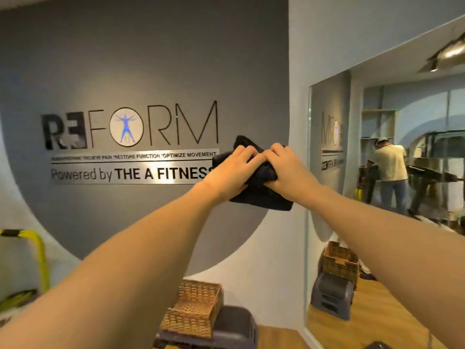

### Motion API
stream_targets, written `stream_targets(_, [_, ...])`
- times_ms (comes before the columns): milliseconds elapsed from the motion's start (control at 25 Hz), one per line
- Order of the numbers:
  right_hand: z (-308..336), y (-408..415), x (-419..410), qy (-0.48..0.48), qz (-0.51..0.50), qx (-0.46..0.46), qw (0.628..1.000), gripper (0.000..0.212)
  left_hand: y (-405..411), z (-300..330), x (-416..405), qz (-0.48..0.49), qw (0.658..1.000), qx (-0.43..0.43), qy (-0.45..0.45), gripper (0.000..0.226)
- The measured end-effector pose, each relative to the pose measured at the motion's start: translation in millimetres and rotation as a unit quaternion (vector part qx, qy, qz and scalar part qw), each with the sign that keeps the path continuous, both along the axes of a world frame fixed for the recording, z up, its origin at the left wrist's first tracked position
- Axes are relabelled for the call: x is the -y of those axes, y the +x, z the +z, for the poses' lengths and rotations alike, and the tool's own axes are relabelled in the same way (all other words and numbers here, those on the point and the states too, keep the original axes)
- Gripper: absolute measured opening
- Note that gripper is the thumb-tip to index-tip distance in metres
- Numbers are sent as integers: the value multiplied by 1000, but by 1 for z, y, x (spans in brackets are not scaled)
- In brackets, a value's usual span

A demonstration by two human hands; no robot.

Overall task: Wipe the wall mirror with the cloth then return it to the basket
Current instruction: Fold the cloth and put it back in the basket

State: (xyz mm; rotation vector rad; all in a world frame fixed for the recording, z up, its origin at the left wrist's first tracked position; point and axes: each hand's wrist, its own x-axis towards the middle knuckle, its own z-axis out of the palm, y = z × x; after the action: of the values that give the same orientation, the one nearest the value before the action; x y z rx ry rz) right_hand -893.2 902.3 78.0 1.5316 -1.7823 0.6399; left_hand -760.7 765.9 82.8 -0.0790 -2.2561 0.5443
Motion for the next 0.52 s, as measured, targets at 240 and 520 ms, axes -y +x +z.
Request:
stream_targets(240, [-24, 111, 191, 29, 82, 9, 996, 51, 136, -25, 168, 79, 996, 23, 23, 64])
stream_targets(520, [-69, 119, 349, 52, 101, 58, 992, 50, 148, -68, 318, 89, 991, 60, 74, 65])
